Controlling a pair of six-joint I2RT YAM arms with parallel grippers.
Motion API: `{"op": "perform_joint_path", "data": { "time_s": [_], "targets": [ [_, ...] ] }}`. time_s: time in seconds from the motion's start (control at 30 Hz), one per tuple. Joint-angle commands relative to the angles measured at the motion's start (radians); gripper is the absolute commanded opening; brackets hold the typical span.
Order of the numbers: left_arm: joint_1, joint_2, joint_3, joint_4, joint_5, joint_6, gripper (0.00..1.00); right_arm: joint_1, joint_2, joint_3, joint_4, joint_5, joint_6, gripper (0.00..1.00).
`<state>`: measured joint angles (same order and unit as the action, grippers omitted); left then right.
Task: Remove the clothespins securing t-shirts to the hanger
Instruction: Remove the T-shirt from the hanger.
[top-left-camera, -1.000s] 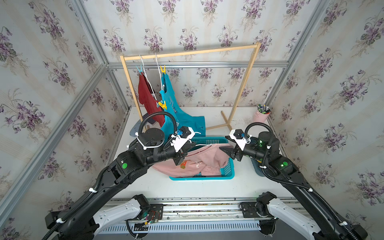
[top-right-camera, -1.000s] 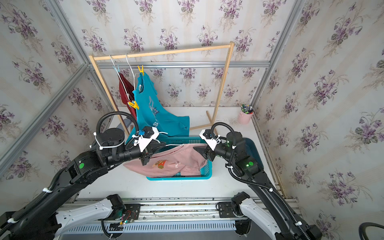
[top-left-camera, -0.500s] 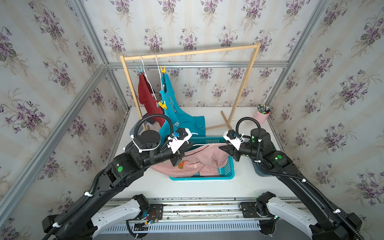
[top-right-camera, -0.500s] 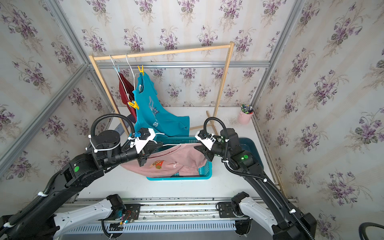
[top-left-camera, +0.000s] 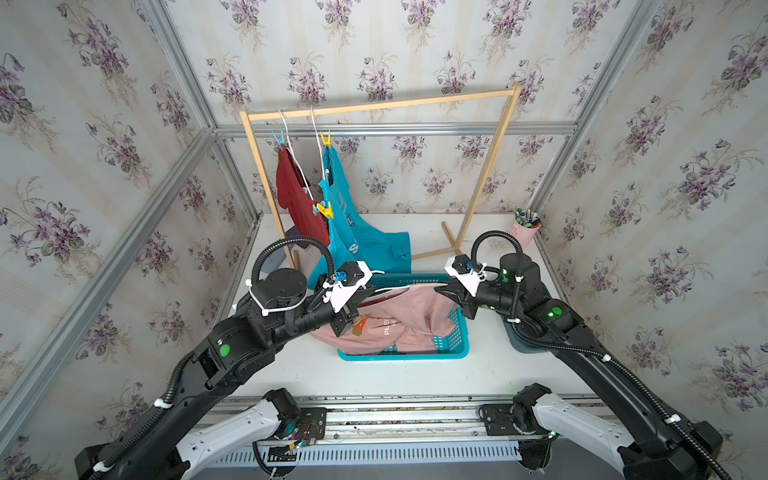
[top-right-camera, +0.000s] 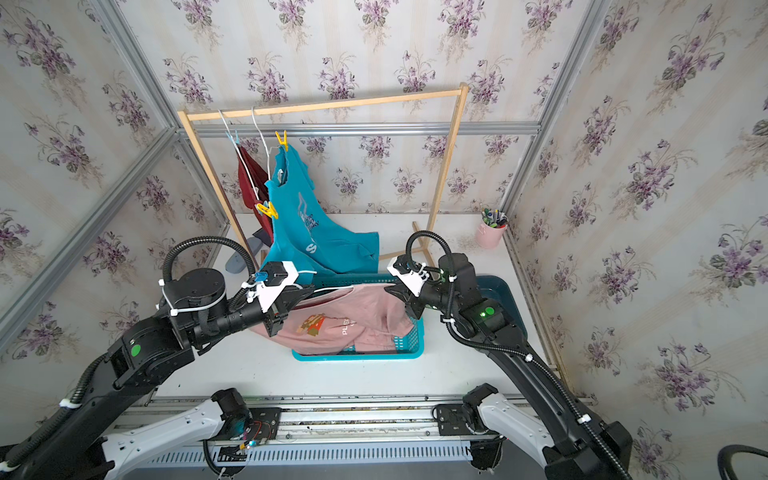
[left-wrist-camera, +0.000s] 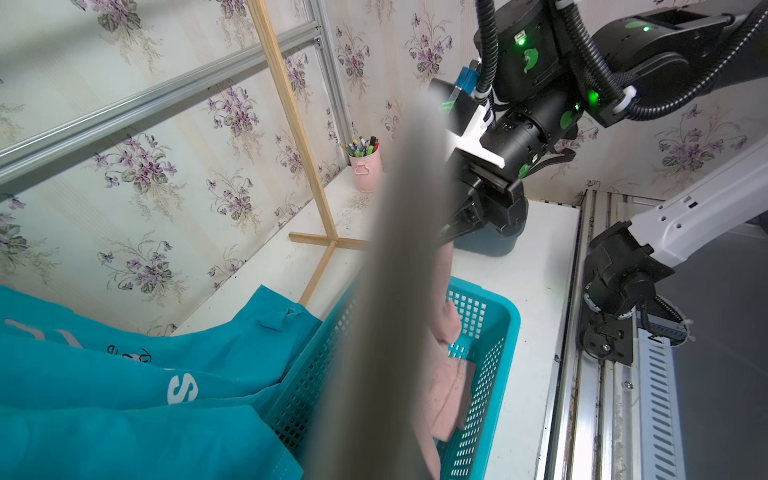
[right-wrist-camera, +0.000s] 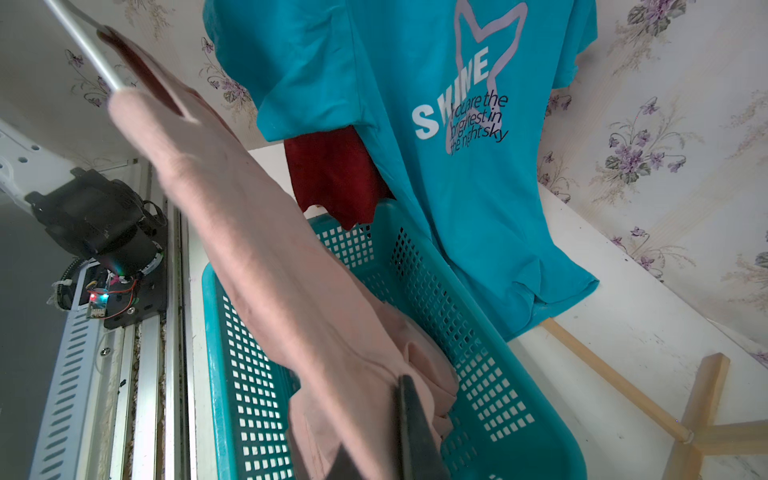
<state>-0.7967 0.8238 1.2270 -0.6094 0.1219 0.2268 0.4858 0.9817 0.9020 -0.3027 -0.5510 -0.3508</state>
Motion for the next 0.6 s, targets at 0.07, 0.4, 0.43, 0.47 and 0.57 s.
{"op": "perform_joint_path", "data": {
  "time_s": [0.07,0.4,0.43,0.47,0.57],
  "targets": [
    [0.005,-0.052,0.012,-0.021,-0.062,0.013,0.0,-0.059,0.047,0.0,-0.046,0.203,0.126,0.0],
    [0.013,-0.076,0.014,-0.071,-0.131,0.033,0.0,-0.177,0.047,-0.014,-0.038,-0.155,0.1,0.0],
    [0.015,-0.073,0.014,-0.072,-0.131,0.029,0.0,-0.176,0.053,-0.008,-0.05,-0.167,0.096,0.0],
    [0.017,-0.07,0.017,-0.071,-0.13,0.026,0.0,-0.177,0.054,-0.006,-0.057,-0.172,0.095,0.0],
    [0.026,-0.054,0.024,-0.068,-0.111,0.02,0.0,-0.176,0.046,-0.022,-0.053,-0.177,0.103,0.0]
  ]
}}
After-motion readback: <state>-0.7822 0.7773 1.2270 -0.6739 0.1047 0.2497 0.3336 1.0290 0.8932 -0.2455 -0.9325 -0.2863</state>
